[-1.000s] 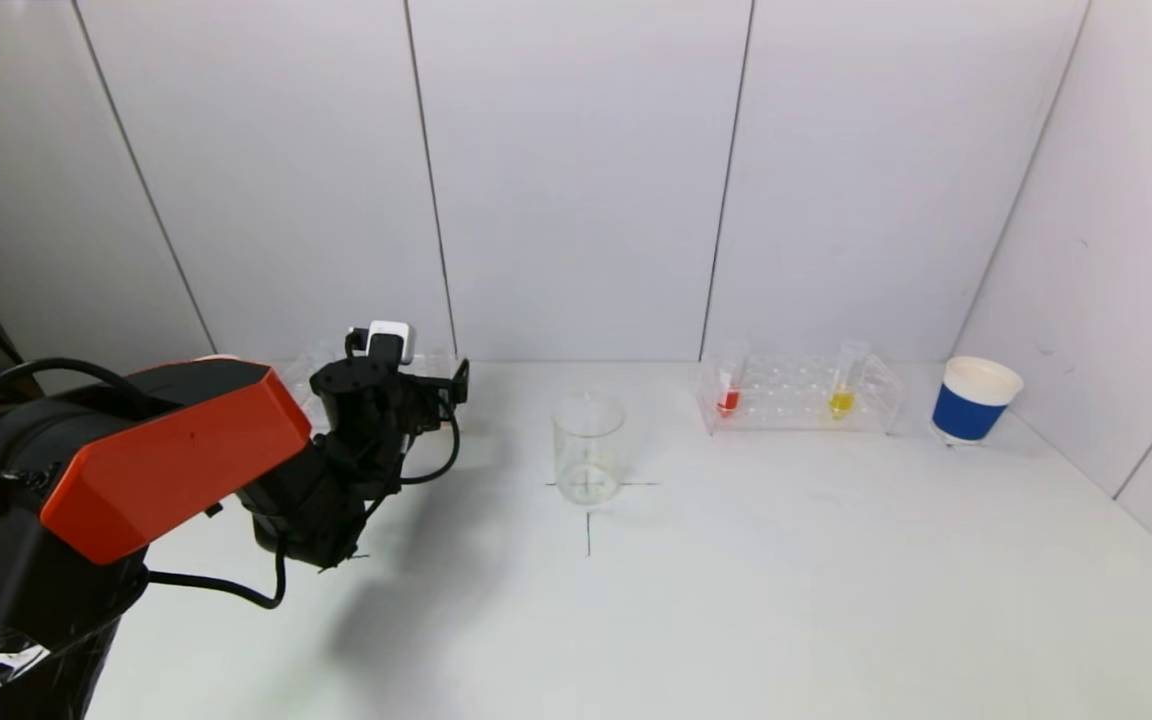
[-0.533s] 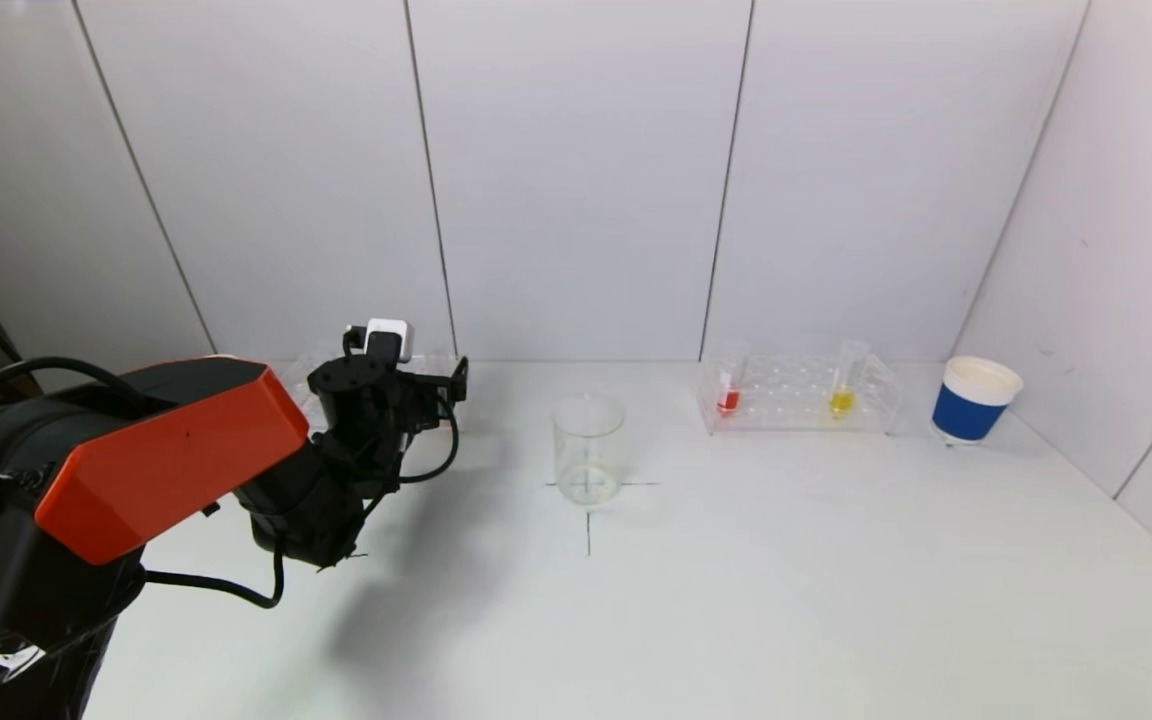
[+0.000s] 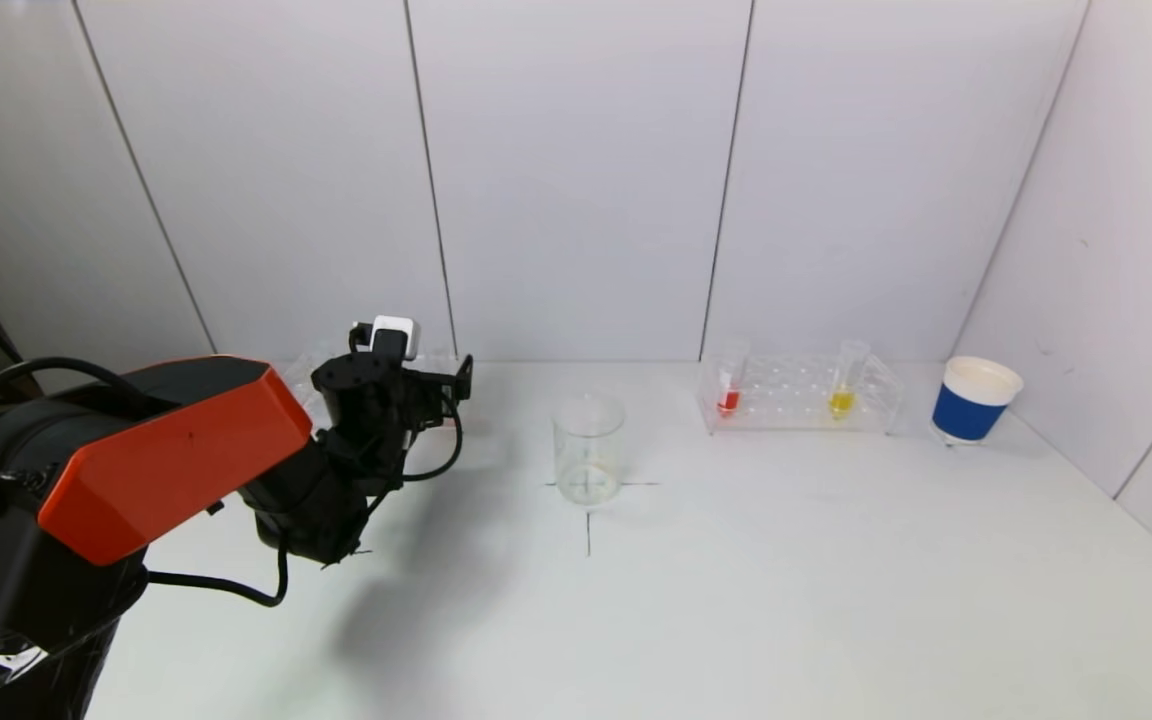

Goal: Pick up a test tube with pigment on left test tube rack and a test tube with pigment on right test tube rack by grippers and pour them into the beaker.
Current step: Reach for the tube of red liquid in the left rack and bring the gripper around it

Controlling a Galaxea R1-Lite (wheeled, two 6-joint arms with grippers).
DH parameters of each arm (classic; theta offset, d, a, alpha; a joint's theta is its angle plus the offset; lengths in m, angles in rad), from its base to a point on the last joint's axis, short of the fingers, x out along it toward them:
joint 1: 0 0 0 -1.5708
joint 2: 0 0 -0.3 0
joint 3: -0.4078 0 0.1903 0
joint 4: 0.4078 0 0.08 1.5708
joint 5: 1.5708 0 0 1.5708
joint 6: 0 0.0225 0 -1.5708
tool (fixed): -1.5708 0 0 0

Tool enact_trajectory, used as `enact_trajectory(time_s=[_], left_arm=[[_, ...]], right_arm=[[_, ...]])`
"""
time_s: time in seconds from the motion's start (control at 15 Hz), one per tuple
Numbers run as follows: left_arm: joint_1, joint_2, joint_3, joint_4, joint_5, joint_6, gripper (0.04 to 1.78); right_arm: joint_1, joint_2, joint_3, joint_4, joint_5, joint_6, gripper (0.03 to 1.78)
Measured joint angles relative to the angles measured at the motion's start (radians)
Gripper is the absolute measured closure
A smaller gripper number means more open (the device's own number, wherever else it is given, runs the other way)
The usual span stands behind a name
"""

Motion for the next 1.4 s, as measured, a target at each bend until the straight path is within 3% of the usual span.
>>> enact_trajectory(time_s=[1.4], left_arm=[[-0.012,0.046,-0.1,0.066,0.003,0.0,0.06]], right_arm=[[0.0,0.0,0.0,0.0,0.0,0.0,0.04]])
